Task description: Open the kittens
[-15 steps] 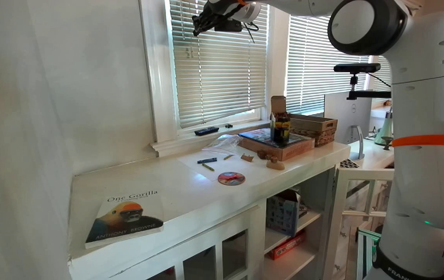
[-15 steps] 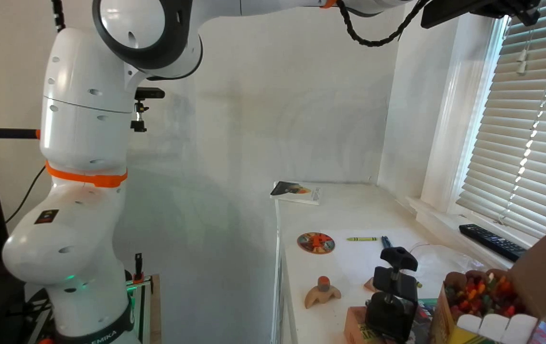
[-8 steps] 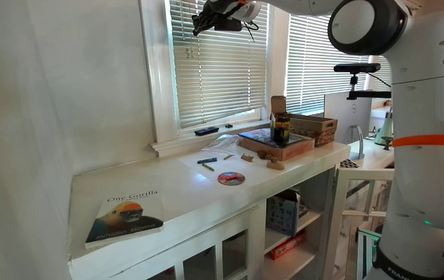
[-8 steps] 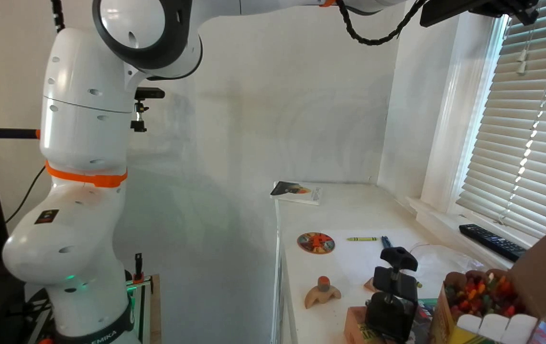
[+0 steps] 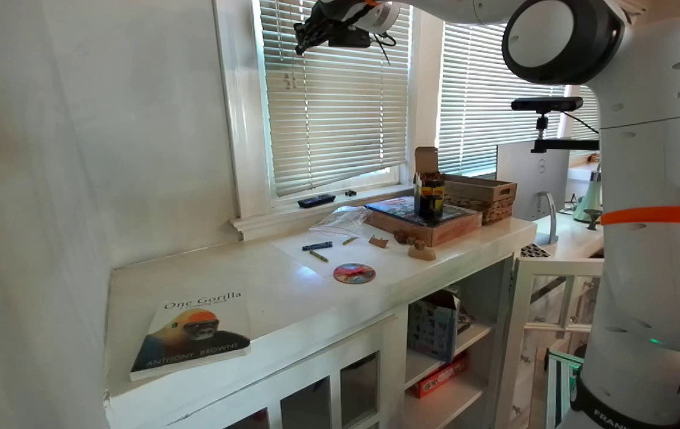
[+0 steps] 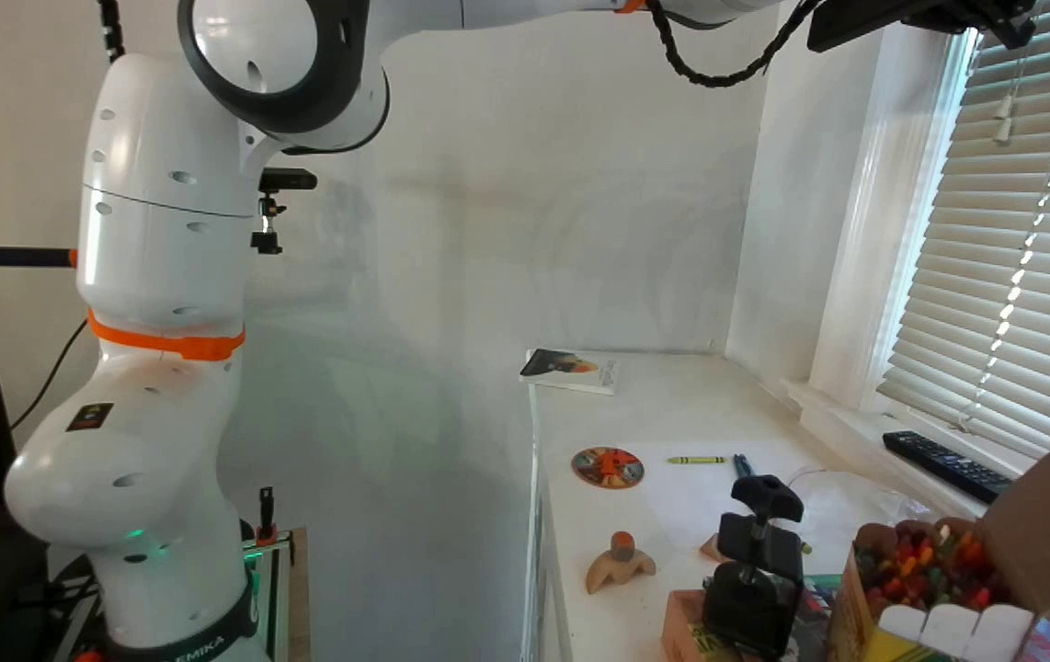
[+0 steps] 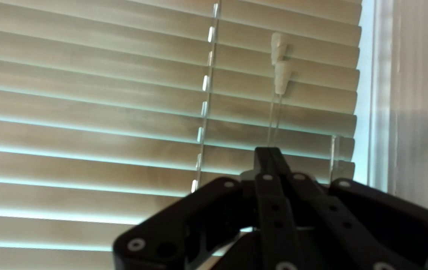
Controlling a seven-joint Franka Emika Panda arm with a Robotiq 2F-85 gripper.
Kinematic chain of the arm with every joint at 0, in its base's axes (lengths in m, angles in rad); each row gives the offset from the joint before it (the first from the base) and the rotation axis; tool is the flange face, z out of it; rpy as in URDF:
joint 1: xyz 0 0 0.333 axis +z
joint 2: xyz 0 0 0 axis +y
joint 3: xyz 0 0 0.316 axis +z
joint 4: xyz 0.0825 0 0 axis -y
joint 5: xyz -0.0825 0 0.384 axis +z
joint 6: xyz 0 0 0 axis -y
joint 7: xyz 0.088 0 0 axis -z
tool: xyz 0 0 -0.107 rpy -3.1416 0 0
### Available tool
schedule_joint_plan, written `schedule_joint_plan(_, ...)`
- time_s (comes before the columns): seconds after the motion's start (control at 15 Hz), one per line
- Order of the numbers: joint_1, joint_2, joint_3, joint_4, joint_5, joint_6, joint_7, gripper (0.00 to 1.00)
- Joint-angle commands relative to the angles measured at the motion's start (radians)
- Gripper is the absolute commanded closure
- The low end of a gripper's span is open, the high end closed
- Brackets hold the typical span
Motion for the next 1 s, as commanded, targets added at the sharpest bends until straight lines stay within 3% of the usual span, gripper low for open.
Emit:
schedule_joint_plan(0.0,0.0,0.0,0.0,0.0,0.0,0.0,0.0,0.99)
schedule_joint_plan(0.07,0.0,0.0,0.0,0.0,0.0,0.0,0.0,0.99)
schedule_joint_plan(0.13,0.001,0.001,0.003,0.002,0.006,-0.005,0.0,0.74)
schedule_joint_plan(0.27,0.005,0.003,0.004,0.007,0.001,0.001,0.008,0.67)
schedule_joint_plan(0.87,0.0,0.045,0.008,0.035,0.013,0.032,0.006,0.0)
schedule_joint_plan(0.93,-0.001,0.051,0.008,0.037,0.014,0.039,0.008,0.0)
